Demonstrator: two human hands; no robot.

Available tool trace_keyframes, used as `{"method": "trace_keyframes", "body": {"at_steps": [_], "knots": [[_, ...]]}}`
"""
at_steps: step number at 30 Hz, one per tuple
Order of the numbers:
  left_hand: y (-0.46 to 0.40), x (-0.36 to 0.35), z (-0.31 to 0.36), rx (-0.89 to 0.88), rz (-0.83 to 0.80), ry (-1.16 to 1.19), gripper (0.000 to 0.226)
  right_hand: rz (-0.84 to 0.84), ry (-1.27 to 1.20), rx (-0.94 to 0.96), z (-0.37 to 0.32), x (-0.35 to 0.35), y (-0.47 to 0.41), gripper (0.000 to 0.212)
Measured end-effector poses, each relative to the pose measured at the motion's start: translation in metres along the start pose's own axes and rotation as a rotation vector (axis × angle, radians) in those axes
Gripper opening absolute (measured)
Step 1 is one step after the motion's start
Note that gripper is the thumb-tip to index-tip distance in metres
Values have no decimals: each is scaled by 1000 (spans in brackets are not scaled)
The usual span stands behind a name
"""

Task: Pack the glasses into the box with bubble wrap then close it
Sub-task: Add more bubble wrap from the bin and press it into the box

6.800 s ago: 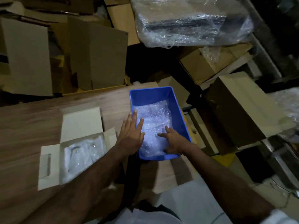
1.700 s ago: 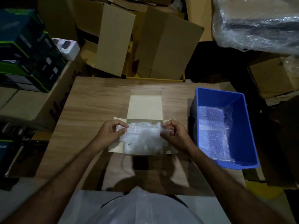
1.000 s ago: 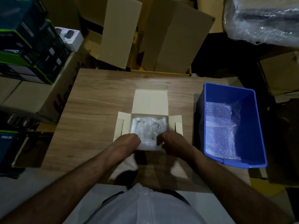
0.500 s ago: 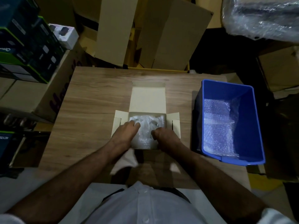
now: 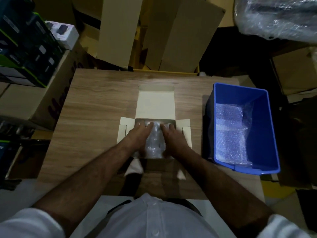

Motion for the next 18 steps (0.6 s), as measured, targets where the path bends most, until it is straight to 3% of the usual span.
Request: {"method": "trace_keyframes", "body": {"at_steps": [5, 8, 11, 18], "knots": [[-4, -5, 2, -33, 97, -3, 98, -28, -61, -4, -3, -5, -3, 103], [-4, -3, 7, -40, 107, -15, 81, -51, -36, -13, -2, -7, -5, 109], [3, 0, 8, -33, 110, -33, 90, -43, -51, 7, -1, -5, 0, 112], [28, 15, 35, -156, 350, 98, 87, 399, -73, 48, 31, 25, 32, 77]]}}
Point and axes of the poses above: each hand's wrist, its own y-axis away from the middle knuckle, its own x-axis out of the back of the hand, z = x × y, the point moved 2 cm from there along -y, towards the middle knuckle, and after that the axes turned 14 degrees about z, right-handed, at the moved point
